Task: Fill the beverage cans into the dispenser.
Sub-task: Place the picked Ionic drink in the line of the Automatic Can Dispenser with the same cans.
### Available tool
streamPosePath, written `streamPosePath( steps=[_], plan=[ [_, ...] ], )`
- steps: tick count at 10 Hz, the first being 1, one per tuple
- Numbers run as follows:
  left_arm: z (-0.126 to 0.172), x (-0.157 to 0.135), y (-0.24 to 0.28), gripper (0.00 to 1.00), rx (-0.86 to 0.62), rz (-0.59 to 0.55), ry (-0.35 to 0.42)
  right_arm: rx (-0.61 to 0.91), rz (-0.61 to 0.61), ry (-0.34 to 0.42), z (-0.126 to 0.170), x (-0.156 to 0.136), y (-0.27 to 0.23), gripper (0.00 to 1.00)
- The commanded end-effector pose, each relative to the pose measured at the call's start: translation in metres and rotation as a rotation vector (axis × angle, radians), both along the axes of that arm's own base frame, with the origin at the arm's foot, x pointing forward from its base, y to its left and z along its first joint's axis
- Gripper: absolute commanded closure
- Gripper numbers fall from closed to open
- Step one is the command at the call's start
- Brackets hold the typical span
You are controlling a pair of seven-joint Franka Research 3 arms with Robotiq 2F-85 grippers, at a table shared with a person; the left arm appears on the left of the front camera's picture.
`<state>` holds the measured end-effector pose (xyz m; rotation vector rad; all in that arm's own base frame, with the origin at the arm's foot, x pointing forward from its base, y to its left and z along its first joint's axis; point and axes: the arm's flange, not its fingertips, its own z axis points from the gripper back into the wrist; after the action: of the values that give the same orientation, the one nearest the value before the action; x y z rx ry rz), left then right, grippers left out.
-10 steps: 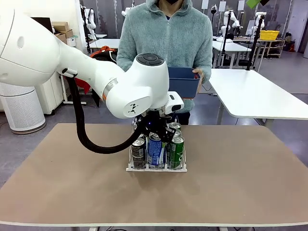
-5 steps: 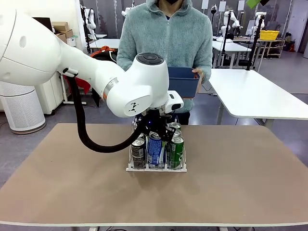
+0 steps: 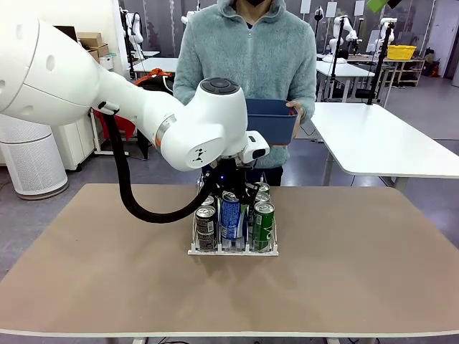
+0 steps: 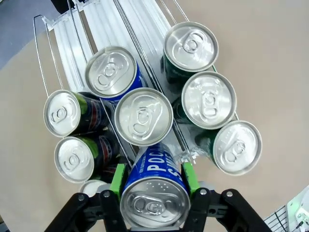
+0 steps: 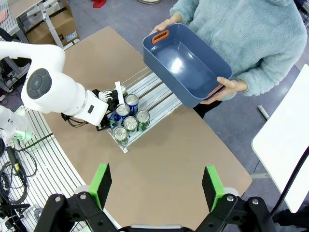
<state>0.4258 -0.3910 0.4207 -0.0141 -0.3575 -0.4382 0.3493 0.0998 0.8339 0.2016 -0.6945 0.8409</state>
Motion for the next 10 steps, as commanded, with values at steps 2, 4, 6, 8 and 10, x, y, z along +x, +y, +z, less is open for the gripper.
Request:
streamPosePath(
  steps=[2,4,6,8,10],
  plan=[
    [-0.006,0.017,-0.005,0.43,-0.037,0.009,-0.074,-0.002,-0.002,0.001,0.000,0.000,0.001,0.00],
    [-0.012,0.018,-0.008,0.43,-0.048,0.011,-0.060,-0.002,-0.002,0.001,0.000,0.000,0.001,0.00],
    [-0.020,0.014,-0.009,0.43,-0.064,0.017,-0.019,-0.002,-0.002,0.001,0.000,0.000,0.001,0.00],
    [-0.026,0.010,-0.007,0.43,-0.069,0.025,0.006,-0.002,-0.002,0.001,0.000,0.000,0.001,0.00],
    [-0.031,0.003,-0.005,0.43,-0.072,0.040,0.031,-0.002,-0.002,0.001,0.000,0.000,0.001,0.00]
  ],
)
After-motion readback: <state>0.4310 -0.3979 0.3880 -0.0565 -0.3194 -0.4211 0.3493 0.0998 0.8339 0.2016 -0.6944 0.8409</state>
